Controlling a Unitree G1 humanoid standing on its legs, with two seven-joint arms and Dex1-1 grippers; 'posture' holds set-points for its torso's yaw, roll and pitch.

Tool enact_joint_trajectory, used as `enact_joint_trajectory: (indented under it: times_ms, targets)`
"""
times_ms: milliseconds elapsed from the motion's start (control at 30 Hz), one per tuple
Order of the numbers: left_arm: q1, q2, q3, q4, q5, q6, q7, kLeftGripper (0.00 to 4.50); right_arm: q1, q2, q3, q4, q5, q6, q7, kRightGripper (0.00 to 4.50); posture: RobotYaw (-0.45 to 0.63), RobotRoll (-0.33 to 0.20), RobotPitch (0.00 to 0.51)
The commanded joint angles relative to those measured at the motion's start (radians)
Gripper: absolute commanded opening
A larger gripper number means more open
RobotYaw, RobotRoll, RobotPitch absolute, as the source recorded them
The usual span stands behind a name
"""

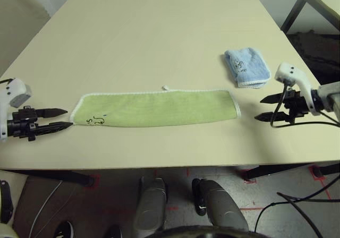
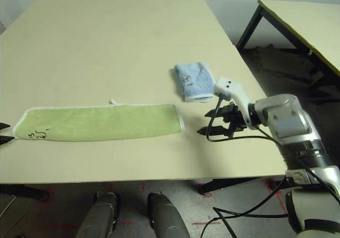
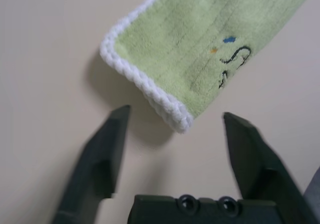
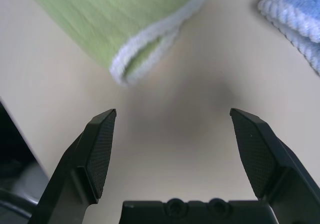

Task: Fold the towel and set it aside.

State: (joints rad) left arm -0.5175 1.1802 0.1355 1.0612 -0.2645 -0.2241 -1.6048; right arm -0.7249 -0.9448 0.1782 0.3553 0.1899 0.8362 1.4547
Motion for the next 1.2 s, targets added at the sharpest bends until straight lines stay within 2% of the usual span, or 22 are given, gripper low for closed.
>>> enact_joint_trajectory:
  times_ms: [33, 200, 333, 500, 800, 967, 1200]
  targets:
    - [0.013, 0.038, -0.057, -0.018, -0.083, -0.041, -0.010, 4.48, -0.041, 0.020, 0.038, 0.064, 0.034, 0.097, 0.049, 4.50, 0.07, 0.000, 0.173]
    - [0.000, 0.059, -0.106, -0.039, -0.216, -0.073, -0.010, 4.48, -0.104, 0.055, 0.104, 0.175, 0.023, 0.167, 0.087, 4.50, 0.08, 0.000, 0.172]
    - [0.022, 0.071, -0.164, -0.111, -0.346, -0.048, -0.010, 4.48, -0.191, 0.096, 0.179, 0.281, 0.052, 0.341, 0.147, 4.50, 0.09, 0.000, 0.174]
    - [0.040, 0.081, -0.242, -0.217, -0.456, -0.035, -0.010, 4.48, -0.258, 0.143, 0.213, 0.398, 0.069, 0.417, 0.155, 4.50, 0.10, 0.000, 0.177]
    - [-0.008, 0.076, -0.313, -0.248, -0.504, -0.059, -0.010, 4.48, -0.310, 0.243, 0.179, 0.553, 0.073, 0.453, 0.112, 4.50, 0.09, 0.000, 0.176]
    - [-0.014, 0.075, -0.340, -0.245, -0.507, -0.076, -0.010, 4.48, -0.328, 0.323, 0.058, 0.628, 0.083, 0.417, -0.030, 4.50, 0.09, 0.000, 0.172]
    - [-0.007, 0.082, -0.376, -0.249, -0.513, -0.103, -0.010, 4.48, -0.306, 0.374, -0.036, 0.636, 0.084, 0.375, -0.141, 4.50, 0.09, 0.000, 0.168]
